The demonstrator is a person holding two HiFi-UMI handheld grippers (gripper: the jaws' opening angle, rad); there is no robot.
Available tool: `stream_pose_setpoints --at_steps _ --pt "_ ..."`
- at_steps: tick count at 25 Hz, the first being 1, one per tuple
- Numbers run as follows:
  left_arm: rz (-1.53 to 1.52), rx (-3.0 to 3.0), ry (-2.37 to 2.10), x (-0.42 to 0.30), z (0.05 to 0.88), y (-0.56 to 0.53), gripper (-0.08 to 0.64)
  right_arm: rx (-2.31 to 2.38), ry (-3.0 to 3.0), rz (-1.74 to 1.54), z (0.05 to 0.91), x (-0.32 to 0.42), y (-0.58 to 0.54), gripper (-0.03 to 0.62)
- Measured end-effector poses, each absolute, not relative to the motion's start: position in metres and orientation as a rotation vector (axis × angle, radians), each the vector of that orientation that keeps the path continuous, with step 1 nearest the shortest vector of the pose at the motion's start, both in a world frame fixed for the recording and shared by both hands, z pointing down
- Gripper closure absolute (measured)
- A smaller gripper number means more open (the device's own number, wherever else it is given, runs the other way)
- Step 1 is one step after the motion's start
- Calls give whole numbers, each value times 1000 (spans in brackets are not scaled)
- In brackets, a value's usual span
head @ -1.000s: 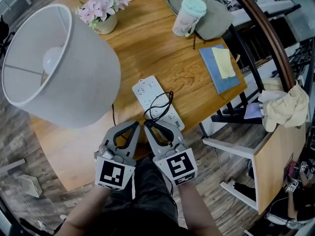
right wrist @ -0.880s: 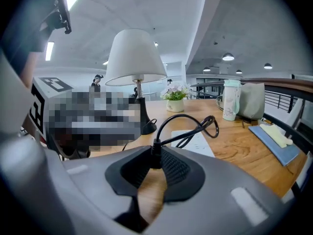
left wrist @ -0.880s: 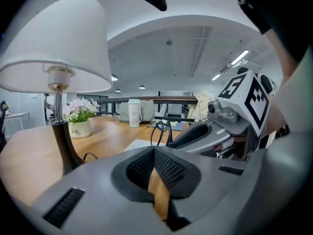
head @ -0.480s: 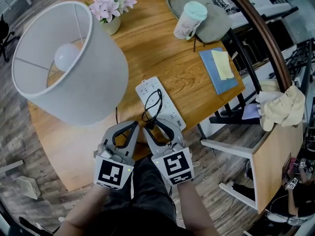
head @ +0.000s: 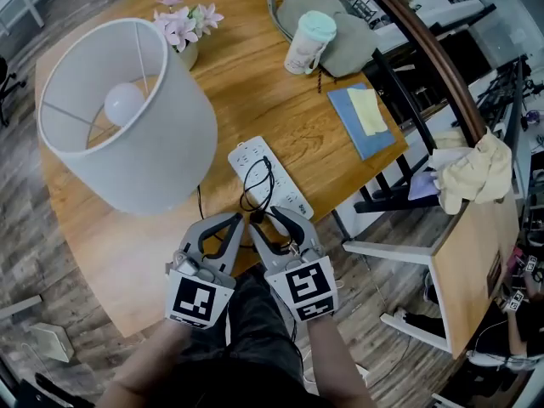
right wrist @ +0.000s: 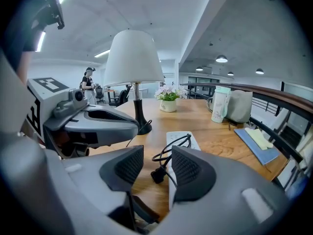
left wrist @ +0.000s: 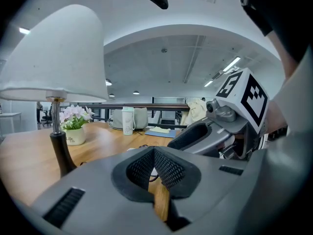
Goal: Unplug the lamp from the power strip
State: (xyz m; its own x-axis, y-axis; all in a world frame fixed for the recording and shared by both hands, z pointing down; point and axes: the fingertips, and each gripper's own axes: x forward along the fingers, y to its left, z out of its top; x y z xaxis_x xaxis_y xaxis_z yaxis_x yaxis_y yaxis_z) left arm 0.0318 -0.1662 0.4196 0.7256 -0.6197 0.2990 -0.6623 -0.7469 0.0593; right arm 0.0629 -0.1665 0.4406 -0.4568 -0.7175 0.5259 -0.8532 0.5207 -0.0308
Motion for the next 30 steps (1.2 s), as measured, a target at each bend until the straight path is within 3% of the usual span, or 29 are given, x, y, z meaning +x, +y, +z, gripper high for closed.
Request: stream_pose_setpoints --at_steps 8,22,30 --pt "326 2819 -1006 29 400 -163 565 1404 -2342 343 415 66 -155 425" --pt "214 2878 -994 21 368 -162 565 1585 -2402 228 368 69 -148 584" --pt "116 2839 -1048 8 337 -158 565 1618 -2514 184 334 68 -147 584"
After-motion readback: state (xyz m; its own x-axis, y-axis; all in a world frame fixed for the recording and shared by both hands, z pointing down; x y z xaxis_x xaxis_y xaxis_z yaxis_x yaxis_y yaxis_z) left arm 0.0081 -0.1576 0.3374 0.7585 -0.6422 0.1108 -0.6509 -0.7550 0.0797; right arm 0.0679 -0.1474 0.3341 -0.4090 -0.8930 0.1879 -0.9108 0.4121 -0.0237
